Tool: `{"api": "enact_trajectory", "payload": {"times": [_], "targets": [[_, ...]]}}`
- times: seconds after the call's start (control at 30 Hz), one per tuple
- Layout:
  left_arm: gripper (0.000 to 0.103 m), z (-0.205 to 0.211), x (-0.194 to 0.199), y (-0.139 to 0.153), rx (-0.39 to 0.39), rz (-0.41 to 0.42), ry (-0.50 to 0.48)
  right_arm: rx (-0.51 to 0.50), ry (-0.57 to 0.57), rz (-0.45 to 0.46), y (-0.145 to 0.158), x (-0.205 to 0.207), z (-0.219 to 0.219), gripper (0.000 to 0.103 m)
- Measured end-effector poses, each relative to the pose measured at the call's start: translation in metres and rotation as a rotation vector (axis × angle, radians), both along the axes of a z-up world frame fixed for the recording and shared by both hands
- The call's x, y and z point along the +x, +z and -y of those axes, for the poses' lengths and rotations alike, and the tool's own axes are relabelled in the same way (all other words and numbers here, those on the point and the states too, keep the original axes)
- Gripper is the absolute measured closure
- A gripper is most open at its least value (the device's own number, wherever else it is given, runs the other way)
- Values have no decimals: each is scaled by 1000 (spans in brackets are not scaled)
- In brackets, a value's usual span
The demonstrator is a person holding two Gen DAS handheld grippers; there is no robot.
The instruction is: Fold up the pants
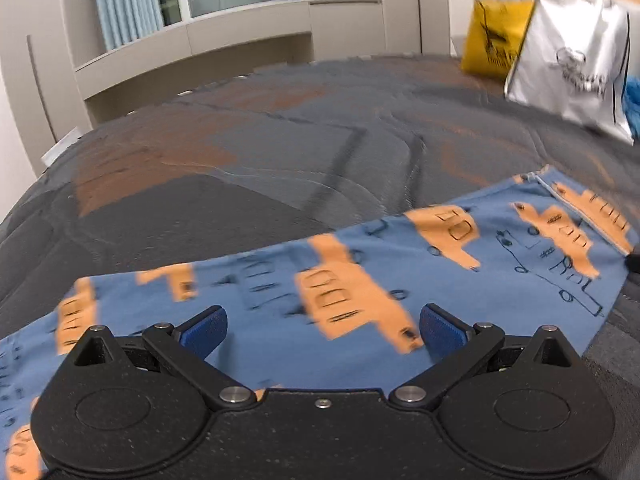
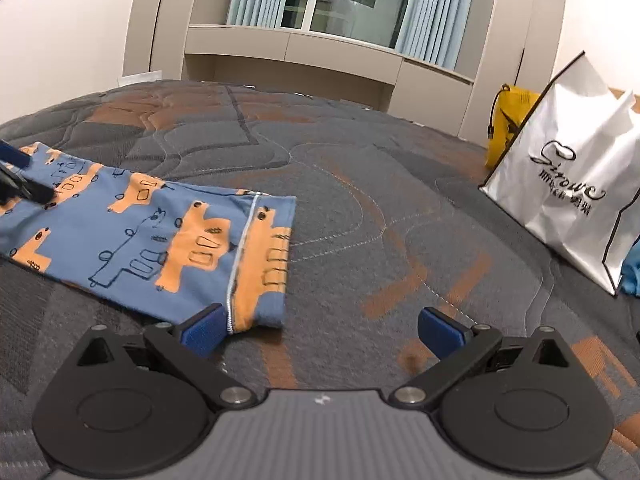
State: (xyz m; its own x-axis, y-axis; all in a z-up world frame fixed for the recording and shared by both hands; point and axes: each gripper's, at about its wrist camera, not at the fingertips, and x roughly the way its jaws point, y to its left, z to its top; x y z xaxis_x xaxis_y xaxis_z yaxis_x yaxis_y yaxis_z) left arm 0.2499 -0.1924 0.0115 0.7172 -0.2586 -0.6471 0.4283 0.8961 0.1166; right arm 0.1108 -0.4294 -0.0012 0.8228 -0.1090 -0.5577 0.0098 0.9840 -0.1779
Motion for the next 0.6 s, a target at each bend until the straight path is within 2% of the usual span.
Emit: {"api": "enact_trajectory", "payload": {"times": [0.07, 0.17, 0.2, 0.23, 0.3, 0.37, 0.4, 0.5, 0.6], "targets": [[1, 8, 4, 2, 1, 14, 14, 19, 1, 8, 1, -7, 12, 0], [1, 17, 10, 13, -15, 13, 22, 16, -108, 32, 4, -11, 24, 0], [1, 21, 10, 16, -22, 17, 15, 57, -119, 45, 5, -16, 28, 0], [1, 26, 11, 21, -31, 24, 3, 137, -107, 62, 8, -22, 32, 0], [1, 41, 16, 28, -56, 34, -39, 358, -17, 88, 12, -33, 41, 0], [1, 60, 23, 30, -72, 32, -103, 577, 83, 76, 9, -40, 47, 0], [1, 70, 28, 29, -74, 31, -137, 644, 112, 69, 6, -41, 48, 0], [1, 101, 45, 23, -78, -2, -235, 772, 160, 31, -4, -37, 46, 0], [1, 124, 59, 14, -100, -47, -302, 857, 123, -1, -15, -25, 51, 1]]}}
